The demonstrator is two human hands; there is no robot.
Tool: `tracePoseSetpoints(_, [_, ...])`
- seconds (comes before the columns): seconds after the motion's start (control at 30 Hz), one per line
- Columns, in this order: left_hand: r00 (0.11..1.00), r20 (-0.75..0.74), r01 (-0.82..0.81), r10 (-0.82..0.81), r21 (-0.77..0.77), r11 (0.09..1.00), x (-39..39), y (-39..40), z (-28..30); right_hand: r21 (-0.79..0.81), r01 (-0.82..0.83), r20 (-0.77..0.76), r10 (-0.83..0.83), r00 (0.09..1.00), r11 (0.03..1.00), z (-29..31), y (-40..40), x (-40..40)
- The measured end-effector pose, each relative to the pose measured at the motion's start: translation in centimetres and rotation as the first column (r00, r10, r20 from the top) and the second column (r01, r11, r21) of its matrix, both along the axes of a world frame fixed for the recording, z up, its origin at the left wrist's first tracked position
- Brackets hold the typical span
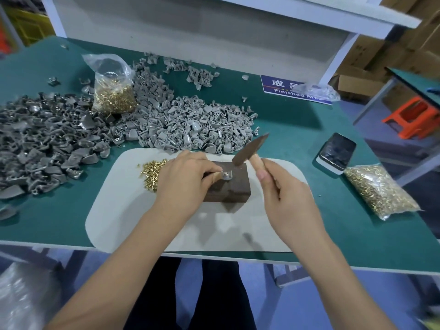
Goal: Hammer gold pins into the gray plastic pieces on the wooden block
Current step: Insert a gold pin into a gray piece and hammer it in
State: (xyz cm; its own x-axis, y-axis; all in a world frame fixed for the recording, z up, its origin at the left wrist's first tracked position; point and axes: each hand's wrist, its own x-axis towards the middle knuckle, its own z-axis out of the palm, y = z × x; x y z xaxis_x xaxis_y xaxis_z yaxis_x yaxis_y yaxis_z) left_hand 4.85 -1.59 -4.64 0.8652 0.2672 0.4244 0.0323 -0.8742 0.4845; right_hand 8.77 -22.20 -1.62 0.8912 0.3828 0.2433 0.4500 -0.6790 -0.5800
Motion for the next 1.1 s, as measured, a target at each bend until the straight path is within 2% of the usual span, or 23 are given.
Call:
tracePoseSetpoints(0.07, [1.0, 0.004, -0.007, 0.007, 0.009, 1.0, 0.0, 0.1, -0.1, 0.03, -0.002, 0.001, 0.002, 1.0, 1.0, -0.1, 0.3, -0.3])
tracePoseSetpoints(0.17, [1.0, 0.01, -0.004, 0.004, 0.006, 1.0, 0.0, 0.1, -0.1, -0.078, -0.07, -0.068, 0.064, 0.996, 0.995, -0.3, 0.2, 0.1])
tracePoseSetpoints(0.3, [1.0, 0.02, -0.009, 0.009, 0.015, 1.0, 0.0, 0.0, -0.1, 0.055, -0.023, 0.038, 0.021, 0.999, 0.998, -0.3, -0.2, 0.8])
tracePoseSetpoints(0.43, [1.0, 0.015, -0.015, 0.015, 0.016, 1.0, -0.1, 0.0, -0.1, -0.063, -0.079, -0.051, 0.076, 0.996, 0.995, -0.9, 0.0, 1.0])
tracePoseSetpoints(0.57, [1.0, 0.013, -0.014, 0.013, 0.015, 1.0, -0.1, 0.1, -0.1, 0.034, -0.074, 0.026, 0.073, 0.997, 0.997, -0.9, -0.1, 1.5])
tracePoseSetpoints(0.7, [1.0, 0.001, -0.016, 0.016, 0.018, 1.0, -0.1, 0.1, 0.0, -0.082, -0.162, -0.034, 0.16, 0.987, 0.983, -0.7, -0.6, 1.8])
tracePoseSetpoints(0.83, [1.0, -0.003, -0.019, 0.019, 0.014, 1.0, -0.1, 0.2, -0.1, 0.033, -0.117, 0.011, 0.117, 0.993, 0.993, -0.8, -0.5, 1.7])
tracePoseSetpoints(0.9, [1.0, -0.007, -0.026, 0.026, 0.008, 1.0, -0.2, 0.1, -0.1, -0.028, -0.137, -0.035, 0.136, 0.99, 0.99, -1.1, -0.3, 1.1])
tracePoseSetpoints(0.97, [1.0, -0.007, -0.03, 0.03, -0.004, 1.0, -0.1, 0.1, 0.0, -0.039, -0.079, -0.021, 0.079, 0.997, 0.996, -1.3, -0.5, 1.1])
tracePoseSetpoints(1.03, [1.0, -0.008, -0.028, 0.028, -0.018, 0.999, -0.1, 0.1, 0.0, -0.035, 0.074, 0.056, -0.072, 0.996, 0.997, -1.6, -0.8, 1.4])
tracePoseSetpoints(1.1, [1.0, -0.01, -0.025, 0.025, -0.024, 0.999, -0.2, 0.1, -0.1, -0.152, 0.206, 0.099, -0.192, 0.976, 0.967, -2.2, -1.0, 1.6])
